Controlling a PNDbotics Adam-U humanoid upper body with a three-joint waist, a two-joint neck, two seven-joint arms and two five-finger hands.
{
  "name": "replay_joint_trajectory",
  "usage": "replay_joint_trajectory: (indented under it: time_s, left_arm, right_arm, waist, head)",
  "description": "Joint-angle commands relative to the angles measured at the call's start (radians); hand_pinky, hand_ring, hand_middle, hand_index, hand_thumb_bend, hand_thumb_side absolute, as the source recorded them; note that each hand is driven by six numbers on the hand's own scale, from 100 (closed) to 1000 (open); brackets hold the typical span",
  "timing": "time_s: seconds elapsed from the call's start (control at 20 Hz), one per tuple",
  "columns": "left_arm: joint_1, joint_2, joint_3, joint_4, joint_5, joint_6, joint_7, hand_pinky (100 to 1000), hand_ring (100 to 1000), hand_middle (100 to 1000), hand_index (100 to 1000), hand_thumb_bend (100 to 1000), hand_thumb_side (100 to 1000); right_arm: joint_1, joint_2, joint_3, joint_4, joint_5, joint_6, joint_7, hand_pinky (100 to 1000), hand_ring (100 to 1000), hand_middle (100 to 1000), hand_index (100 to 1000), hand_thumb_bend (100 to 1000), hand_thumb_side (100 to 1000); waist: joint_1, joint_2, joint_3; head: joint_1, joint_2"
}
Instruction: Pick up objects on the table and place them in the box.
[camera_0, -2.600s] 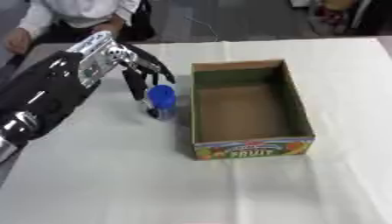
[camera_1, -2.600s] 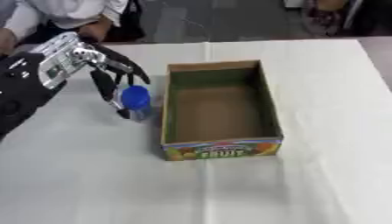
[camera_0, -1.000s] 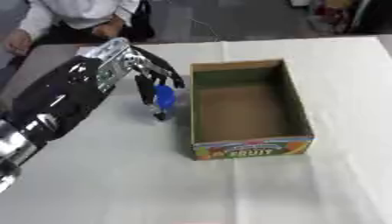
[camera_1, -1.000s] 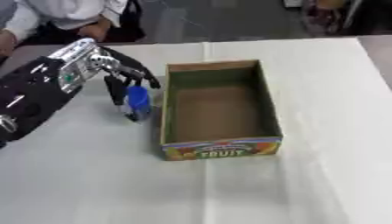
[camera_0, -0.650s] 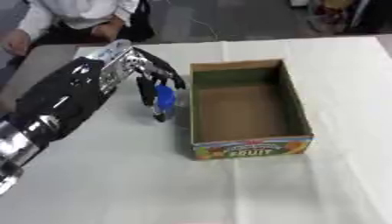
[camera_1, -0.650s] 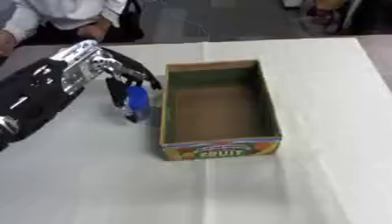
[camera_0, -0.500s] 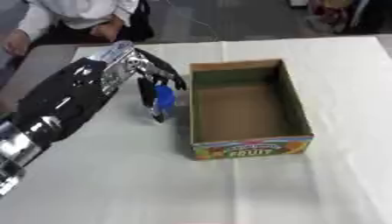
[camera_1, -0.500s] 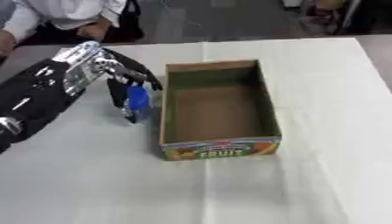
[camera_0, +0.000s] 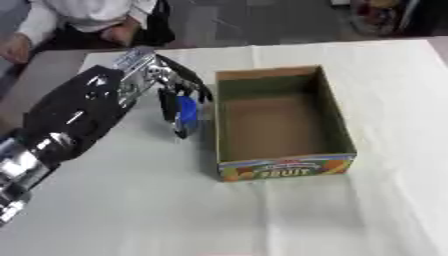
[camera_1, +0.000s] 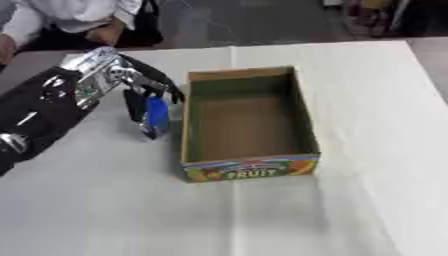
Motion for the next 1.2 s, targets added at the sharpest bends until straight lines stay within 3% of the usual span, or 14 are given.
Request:
replay_joint_trajectory:
  time_s: [0.05, 0.15, 0.2, 0.35, 0.5, 0.55, 0.75, 0.9, 1.2]
  left_arm:
    - [-0.007, 0.013, 0.01, 0.004, -0.015, -0.103, -0.097, 480, 571, 828, 977, 592, 306]
    - [-0.005, 0.01, 0.013, 0.011, -0.025, -0.1, -0.097, 413, 512, 762, 906, 528, 308]
    - [-0.006, 0.008, 0.017, 0.01, -0.026, -0.097, -0.097, 339, 457, 688, 836, 462, 315]
    - [-0.011, 0.008, 0.039, -0.018, -0.007, -0.078, -0.096, 100, 257, 464, 619, 100, 442]
    - [-0.009, 0.016, 0.057, -0.059, 0.023, -0.048, -0.062, 100, 132, 350, 531, 100, 622]
    - [-0.007, 0.018, 0.058, -0.068, 0.032, -0.042, -0.046, 100, 100, 310, 498, 100, 643]
    - [0.001, 0.024, 0.053, -0.082, 0.055, -0.027, 0.002, 100, 100, 198, 428, 100, 633]
    - [0.003, 0.032, 0.055, -0.086, 0.06, -0.014, 0.006, 100, 100, 173, 414, 100, 628]
    - [-0.022, 0.072, 0.073, -0.123, 0.039, 0.031, -0.077, 100, 100, 155, 407, 100, 630]
  right_arm:
    - [-0.021, -0.023, -0.008, -0.016, -0.008, -0.001, 0.005, 213, 495, 492, 590, 100, 902]
    - [-0.021, -0.023, -0.009, -0.016, -0.011, 0.0, 0.007, 213, 495, 491, 590, 100, 902]
    - [-0.021, -0.022, -0.009, -0.016, -0.012, 0.0, 0.008, 213, 495, 491, 590, 100, 902]
    - [-0.02, -0.023, -0.009, -0.016, -0.014, 0.0, 0.01, 213, 495, 491, 590, 100, 902]
    - [-0.019, -0.023, -0.01, -0.016, -0.015, -0.001, 0.011, 213, 495, 491, 590, 100, 901]
    - [-0.018, -0.023, -0.009, -0.016, -0.015, -0.001, 0.012, 212, 495, 491, 590, 100, 901]
    - [-0.017, -0.024, -0.009, -0.016, -0.015, -0.002, 0.013, 213, 495, 491, 590, 100, 900]
    - [-0.015, -0.024, -0.009, -0.016, -0.015, -0.002, 0.013, 213, 496, 492, 590, 100, 900]
    - [-0.007, -0.027, -0.009, -0.016, -0.013, -0.004, 0.013, 212, 496, 492, 590, 100, 899]
  waist:
    - [-0.001, -0.015, -0.003]
    - [-0.001, -0.015, -0.004]
    - [-0.001, -0.015, -0.004]
    - [-0.001, -0.015, -0.003]
    - [-0.002, -0.015, -0.002]
    - [-0.002, -0.014, -0.002]
    - [-0.002, -0.015, 0.0]
    - [-0.002, -0.015, 0.002]
    - [-0.001, -0.018, 0.01]
  head:
    - [0.013, -0.002]
    - [0.013, -0.002]
    - [0.013, -0.001]
    - [0.013, 0.0]
    - [0.011, 0.001]
    - [0.011, 0.001]
    - [0.012, 0.001]
    - [0.011, 0.001]
    - [0.01, 0.004]
